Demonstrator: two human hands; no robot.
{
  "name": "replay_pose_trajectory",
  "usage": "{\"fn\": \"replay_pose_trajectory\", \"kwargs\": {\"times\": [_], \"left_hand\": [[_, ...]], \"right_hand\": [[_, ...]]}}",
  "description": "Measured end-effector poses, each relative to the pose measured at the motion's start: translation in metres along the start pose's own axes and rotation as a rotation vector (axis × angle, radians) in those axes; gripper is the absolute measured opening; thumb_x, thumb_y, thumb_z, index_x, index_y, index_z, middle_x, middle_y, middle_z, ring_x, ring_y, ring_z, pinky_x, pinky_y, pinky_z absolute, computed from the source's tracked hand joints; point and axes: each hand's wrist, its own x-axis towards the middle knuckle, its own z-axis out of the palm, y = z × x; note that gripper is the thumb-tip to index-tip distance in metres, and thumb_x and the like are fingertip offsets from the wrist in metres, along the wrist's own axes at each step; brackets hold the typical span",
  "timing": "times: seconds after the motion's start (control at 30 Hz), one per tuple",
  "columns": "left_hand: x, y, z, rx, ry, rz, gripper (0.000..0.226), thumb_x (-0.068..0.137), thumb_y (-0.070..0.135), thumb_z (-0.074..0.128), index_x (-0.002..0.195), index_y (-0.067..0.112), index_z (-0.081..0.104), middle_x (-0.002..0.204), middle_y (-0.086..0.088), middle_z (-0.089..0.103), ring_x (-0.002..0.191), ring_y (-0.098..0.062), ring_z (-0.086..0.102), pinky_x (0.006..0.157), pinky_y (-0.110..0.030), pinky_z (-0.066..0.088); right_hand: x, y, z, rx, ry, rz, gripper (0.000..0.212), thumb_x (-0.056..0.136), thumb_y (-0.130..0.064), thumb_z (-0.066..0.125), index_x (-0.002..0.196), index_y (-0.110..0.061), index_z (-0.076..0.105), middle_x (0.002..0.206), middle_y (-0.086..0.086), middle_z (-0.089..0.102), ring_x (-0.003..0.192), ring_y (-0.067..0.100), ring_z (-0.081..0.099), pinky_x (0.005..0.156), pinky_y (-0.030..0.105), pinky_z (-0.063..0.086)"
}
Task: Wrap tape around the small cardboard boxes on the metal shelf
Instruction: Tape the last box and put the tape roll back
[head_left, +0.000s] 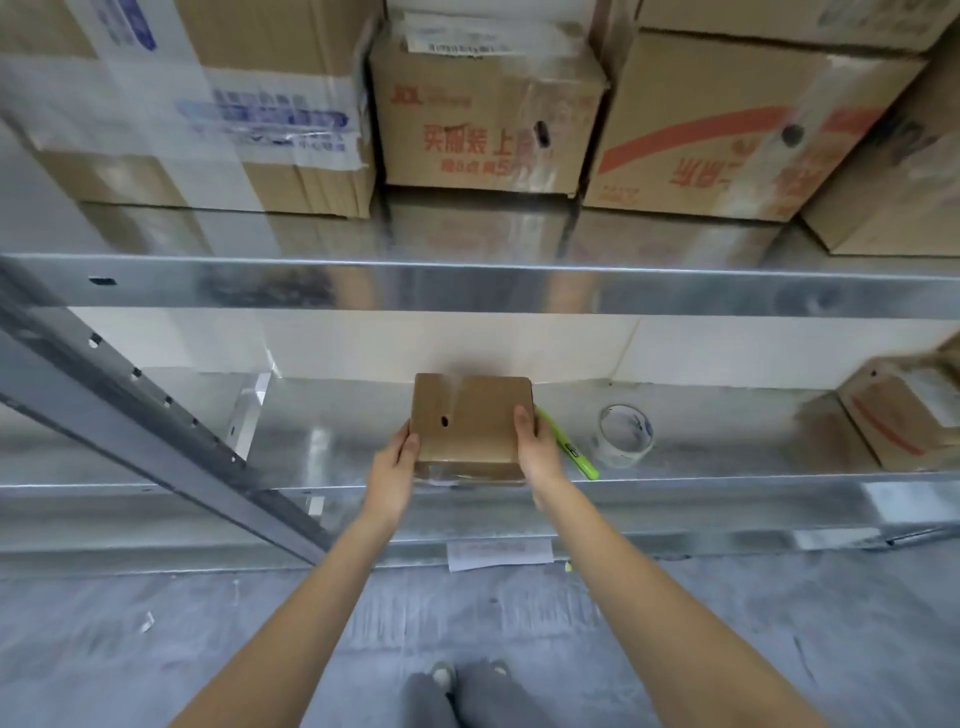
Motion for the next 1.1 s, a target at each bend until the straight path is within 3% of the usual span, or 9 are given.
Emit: {"fn": "replay_pose_trajectory", "kwargs": {"times": [0.07,0.17,0.3,0.4,0.5,0.63,0.9,1.03,1.1], "left_hand": [[0.000,-0.003,0.003,0.014,0.018,0.012,0.041,0.106,0.021,0.039,0.144,0.008,0.045,0.144,-0.006,0.052,0.133,-0.017,0.045,0.107,-0.020,0.032],[0.001,-0.008,0.007,0.024,0.065,-0.004,0.044,0.106,0.026,0.037,0.146,0.008,0.042,0.146,-0.009,0.050,0.136,-0.024,0.044,0.109,-0.027,0.032],[-0.005,-0.004,0.011,-0.015,0.118,-0.020,0.057,0.105,0.040,0.031,0.155,0.014,0.023,0.159,-0.003,0.029,0.145,-0.018,0.028,0.109,-0.019,0.019],[-0.016,0.009,0.010,0.036,0.177,0.116,0.059,0.102,0.045,0.031,0.154,0.018,0.024,0.158,0.002,0.029,0.142,-0.007,0.028,0.109,-0.018,0.018],[-0.032,0.019,0.013,0.219,0.122,0.309,0.054,0.103,0.042,0.031,0.152,0.021,0.029,0.155,0.006,0.031,0.141,-0.001,0.025,0.115,-0.021,0.018],[-0.047,0.026,0.029,0.429,0.006,0.510,0.045,0.104,0.030,0.036,0.148,0.024,0.036,0.157,0.012,0.026,0.148,-0.006,0.018,0.119,-0.029,0.019],[-0.069,0.025,0.054,0.512,-0.162,0.648,0.038,0.101,0.005,0.046,0.137,0.014,0.052,0.155,0.007,0.031,0.147,-0.003,0.018,0.120,-0.025,0.019],[-0.074,0.033,0.065,0.425,-0.257,0.564,0.037,0.103,0.019,0.048,0.138,0.028,0.047,0.148,0.018,0.037,0.139,0.005,0.029,0.116,-0.021,0.026],[-0.076,0.042,0.071,0.329,-0.293,0.457,0.038,0.098,0.036,0.055,0.134,0.036,0.048,0.138,0.021,0.047,0.130,0.006,0.040,0.111,-0.025,0.034]], "right_hand": [[0.001,-0.001,-0.001,-0.027,-0.029,0.029,0.047,0.100,-0.044,0.044,0.134,-0.012,0.049,0.134,0.003,0.057,0.124,0.021,0.052,0.104,0.034,0.040],[0.004,-0.007,-0.014,-0.120,0.000,0.004,0.050,0.099,-0.043,0.048,0.136,-0.009,0.047,0.134,0.006,0.055,0.120,0.021,0.053,0.099,0.031,0.040],[0.018,-0.015,-0.081,-0.486,0.328,-0.246,0.043,0.095,-0.020,0.057,0.134,-0.003,0.049,0.134,0.016,0.053,0.122,0.032,0.049,0.101,0.036,0.036],[0.036,-0.014,-0.137,-0.581,0.456,-0.099,0.069,0.085,-0.025,0.071,0.141,0.001,0.040,0.139,0.024,0.047,0.129,0.037,0.043,0.106,0.039,0.033],[0.051,-0.007,-0.155,-0.539,0.409,0.093,0.104,0.072,-0.051,0.079,0.147,0.000,0.028,0.144,0.024,0.043,0.134,0.037,0.039,0.108,0.041,0.033],[0.063,0.015,-0.149,-0.764,0.237,0.101,0.118,0.064,-0.050,0.084,0.153,-0.014,0.015,0.149,0.018,0.031,0.139,0.034,0.028,0.111,0.041,0.029],[0.058,0.013,-0.158,-0.739,0.281,-0.050,0.083,0.067,-0.035,0.084,0.132,-0.002,0.046,0.127,0.017,0.052,0.117,0.034,0.050,0.092,0.036,0.042],[0.010,-0.025,-0.141,-0.414,0.162,-0.131,0.043,0.074,-0.024,0.083,0.101,-0.015,0.051,0.090,-0.006,0.057,0.081,0.009,0.058,0.060,0.005,0.041],[-0.027,-0.035,-0.128,-0.231,0.011,-0.084,0.041,0.075,-0.028,0.082,0.102,-0.018,0.052,0.093,-0.010,0.060,0.079,-0.002,0.056,0.064,0.006,0.042]]}}
